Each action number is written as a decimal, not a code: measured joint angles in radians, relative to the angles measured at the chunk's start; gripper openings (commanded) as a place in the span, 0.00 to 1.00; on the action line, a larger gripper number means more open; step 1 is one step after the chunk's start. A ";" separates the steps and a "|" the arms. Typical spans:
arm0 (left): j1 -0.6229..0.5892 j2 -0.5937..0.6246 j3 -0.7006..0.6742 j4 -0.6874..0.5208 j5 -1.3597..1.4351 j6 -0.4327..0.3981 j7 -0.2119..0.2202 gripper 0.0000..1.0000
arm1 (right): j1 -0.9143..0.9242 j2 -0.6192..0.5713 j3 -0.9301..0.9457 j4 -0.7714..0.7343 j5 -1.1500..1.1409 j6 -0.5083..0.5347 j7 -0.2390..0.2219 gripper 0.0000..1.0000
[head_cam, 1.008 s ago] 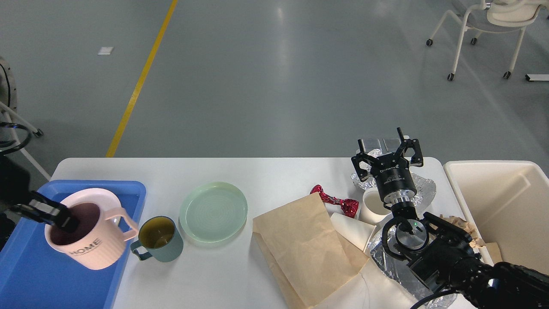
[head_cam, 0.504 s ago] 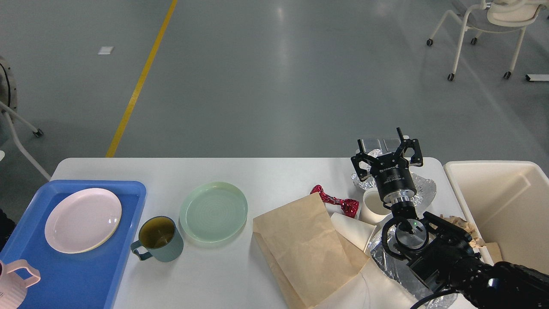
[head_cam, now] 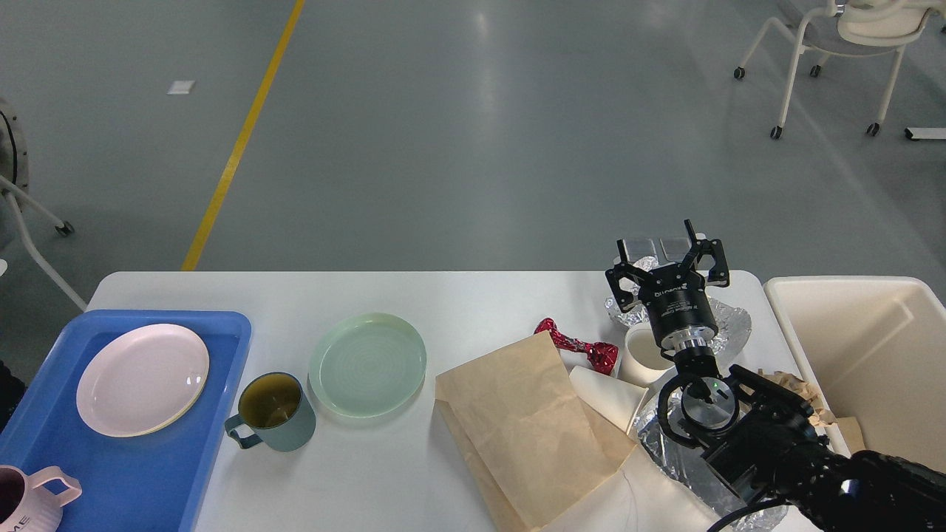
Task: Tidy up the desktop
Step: 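Lift the pink mug and set it on the blue tray corner, then move the left gripper to the green mug and grasp it, then carry the green mug onto the blue tray beside the pink mug, then reach the left gripper to the pale green plate rim and grasp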
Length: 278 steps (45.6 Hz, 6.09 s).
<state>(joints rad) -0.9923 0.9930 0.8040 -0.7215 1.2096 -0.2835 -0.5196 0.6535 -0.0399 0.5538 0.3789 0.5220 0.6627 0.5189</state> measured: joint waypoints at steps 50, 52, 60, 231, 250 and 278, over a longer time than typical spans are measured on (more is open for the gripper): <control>-1.124 0.015 -0.100 -0.344 -0.029 -0.675 -0.110 0.87 | 0.000 0.000 0.000 0.001 0.000 0.000 0.000 1.00; -1.143 0.021 -0.128 -0.409 -0.048 -0.676 -0.072 0.87 | 0.000 0.000 0.000 0.001 0.000 0.000 0.000 1.00; -1.105 0.041 -0.169 -0.679 -0.100 -0.676 0.107 0.87 | 0.000 0.000 0.000 0.001 0.000 0.000 0.000 1.00; -0.071 0.114 -0.302 -0.565 0.150 -0.106 0.393 0.16 | 0.000 0.000 0.000 0.002 0.000 0.000 0.000 1.00; -0.069 0.118 -0.332 -0.546 0.115 -0.096 0.363 0.80 | 0.000 0.000 0.000 0.002 0.000 0.000 0.000 1.00; -0.611 0.165 -0.685 -0.521 -0.003 -0.643 0.362 0.82 | 0.000 0.000 0.000 0.002 0.000 0.000 0.000 1.00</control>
<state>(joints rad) -1.6032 1.1577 0.1193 -1.2420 1.2064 -0.9270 -0.1580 0.6534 -0.0400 0.5538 0.3808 0.5219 0.6627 0.5188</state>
